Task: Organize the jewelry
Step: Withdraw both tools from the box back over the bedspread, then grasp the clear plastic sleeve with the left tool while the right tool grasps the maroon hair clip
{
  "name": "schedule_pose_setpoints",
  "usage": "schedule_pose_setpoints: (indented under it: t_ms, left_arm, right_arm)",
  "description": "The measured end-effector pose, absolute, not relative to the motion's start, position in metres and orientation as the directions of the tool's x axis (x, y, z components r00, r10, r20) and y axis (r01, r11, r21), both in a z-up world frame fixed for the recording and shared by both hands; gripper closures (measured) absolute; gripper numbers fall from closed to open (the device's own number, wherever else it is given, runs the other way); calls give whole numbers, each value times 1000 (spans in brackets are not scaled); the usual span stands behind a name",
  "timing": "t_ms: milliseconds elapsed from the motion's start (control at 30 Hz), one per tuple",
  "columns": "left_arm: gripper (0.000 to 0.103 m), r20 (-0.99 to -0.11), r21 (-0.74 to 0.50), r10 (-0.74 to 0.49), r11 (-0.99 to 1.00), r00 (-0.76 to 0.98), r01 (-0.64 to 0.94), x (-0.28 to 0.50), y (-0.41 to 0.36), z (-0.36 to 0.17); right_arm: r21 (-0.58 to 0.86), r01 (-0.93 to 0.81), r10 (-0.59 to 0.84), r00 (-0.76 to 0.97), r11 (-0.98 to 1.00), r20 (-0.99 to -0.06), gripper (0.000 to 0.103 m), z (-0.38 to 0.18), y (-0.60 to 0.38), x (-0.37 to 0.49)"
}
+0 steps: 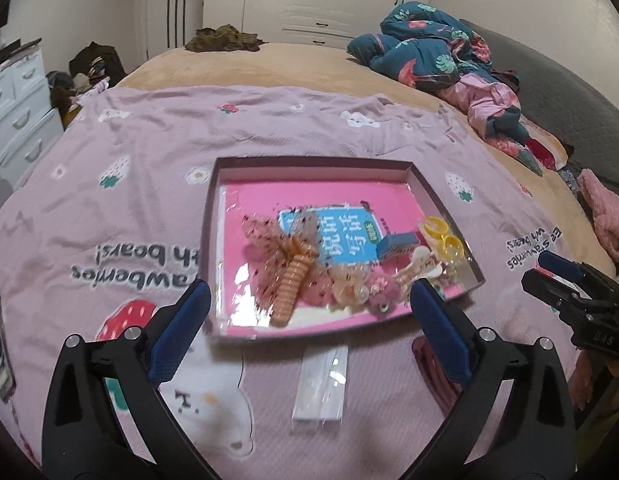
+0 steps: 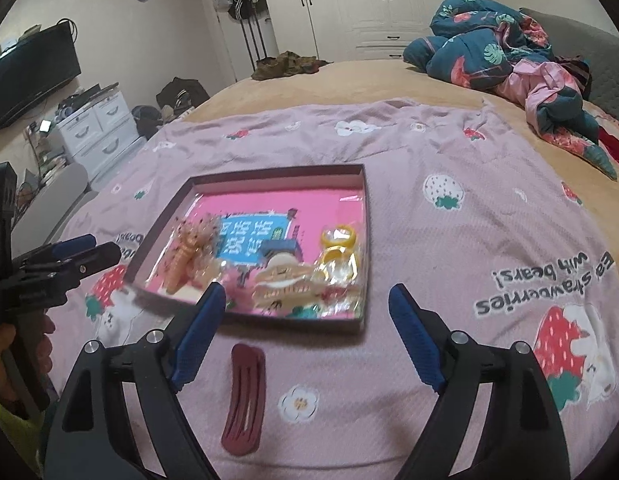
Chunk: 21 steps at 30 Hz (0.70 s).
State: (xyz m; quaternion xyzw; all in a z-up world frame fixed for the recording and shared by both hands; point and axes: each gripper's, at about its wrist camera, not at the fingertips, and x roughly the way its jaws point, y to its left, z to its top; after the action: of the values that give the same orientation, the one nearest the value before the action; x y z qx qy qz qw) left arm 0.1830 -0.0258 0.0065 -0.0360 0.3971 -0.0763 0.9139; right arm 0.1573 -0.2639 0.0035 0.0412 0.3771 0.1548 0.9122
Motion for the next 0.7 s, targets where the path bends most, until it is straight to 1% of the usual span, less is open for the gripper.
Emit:
schedule_pose_setpoints:
  t_ms: [267,700]
  left_arm:
    - [10,-737,-116,-160,987,656,111,159,-20,-4]
    - [10,-773,-126,-170,985,611,115,136,-18,-28]
  right_arm:
    - [172,-291,321,608,941,-726,20,-21,-242,136]
    - [152,-354,337,549,923,-765,20,-43,-211,114]
